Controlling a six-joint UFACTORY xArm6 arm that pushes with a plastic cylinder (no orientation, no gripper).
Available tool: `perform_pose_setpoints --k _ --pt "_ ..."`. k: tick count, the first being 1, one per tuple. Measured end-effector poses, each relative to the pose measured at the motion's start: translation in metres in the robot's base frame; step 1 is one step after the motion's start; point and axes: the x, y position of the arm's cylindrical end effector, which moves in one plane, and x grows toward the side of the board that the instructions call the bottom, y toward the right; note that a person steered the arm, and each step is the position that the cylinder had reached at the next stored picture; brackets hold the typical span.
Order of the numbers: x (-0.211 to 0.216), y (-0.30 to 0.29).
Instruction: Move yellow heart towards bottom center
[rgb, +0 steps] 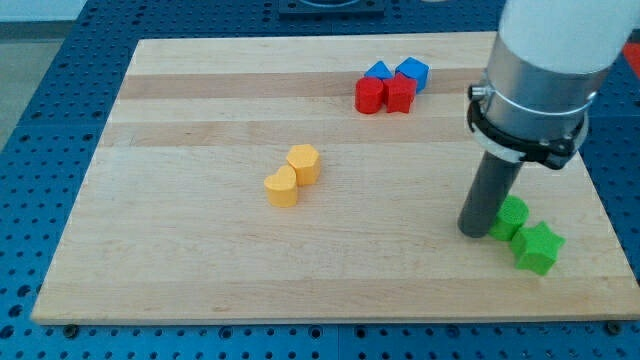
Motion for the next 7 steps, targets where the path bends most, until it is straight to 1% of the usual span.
perform_pose_setpoints --k 2,3,4,6,7 --pt "-0.002 0.026" --pt "-0.002 0.024" --pt "-0.002 -0.004" --pt "0.009 -0.103" --pt "0.009 -0.165"
